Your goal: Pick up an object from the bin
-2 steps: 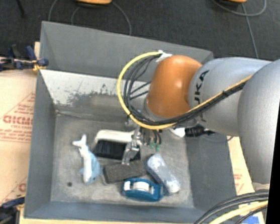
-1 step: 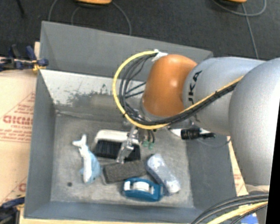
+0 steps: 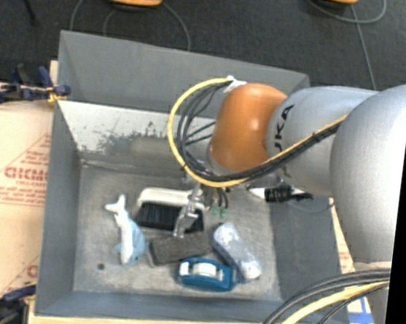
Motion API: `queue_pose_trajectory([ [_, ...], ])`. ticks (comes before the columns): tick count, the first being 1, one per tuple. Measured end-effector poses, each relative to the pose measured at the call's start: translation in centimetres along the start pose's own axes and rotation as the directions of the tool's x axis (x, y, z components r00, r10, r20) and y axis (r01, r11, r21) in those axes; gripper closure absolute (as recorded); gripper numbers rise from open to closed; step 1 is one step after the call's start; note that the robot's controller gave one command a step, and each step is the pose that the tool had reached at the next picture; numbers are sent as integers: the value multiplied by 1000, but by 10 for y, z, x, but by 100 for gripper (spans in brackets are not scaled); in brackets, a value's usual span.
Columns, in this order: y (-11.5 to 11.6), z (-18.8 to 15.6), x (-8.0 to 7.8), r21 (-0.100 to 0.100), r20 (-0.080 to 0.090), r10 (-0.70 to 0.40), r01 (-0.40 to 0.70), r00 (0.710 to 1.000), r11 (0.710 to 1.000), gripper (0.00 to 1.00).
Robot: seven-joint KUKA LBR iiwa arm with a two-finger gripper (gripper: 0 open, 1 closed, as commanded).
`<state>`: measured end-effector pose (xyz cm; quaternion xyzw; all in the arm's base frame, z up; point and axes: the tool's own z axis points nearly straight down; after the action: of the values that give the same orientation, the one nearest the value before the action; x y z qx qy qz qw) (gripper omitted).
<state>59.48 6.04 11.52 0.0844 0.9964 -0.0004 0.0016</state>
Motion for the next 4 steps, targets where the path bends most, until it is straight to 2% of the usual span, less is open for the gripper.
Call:
queue_pose_trajectory([
  [1,15,40,-2,-6,11,76,-76,997,997,0],
  [2,16,41,-12,-4,4,72,-72,997,997,100],
  [4,15,38,-11,-3,1,72,-72,997,997,100],
])
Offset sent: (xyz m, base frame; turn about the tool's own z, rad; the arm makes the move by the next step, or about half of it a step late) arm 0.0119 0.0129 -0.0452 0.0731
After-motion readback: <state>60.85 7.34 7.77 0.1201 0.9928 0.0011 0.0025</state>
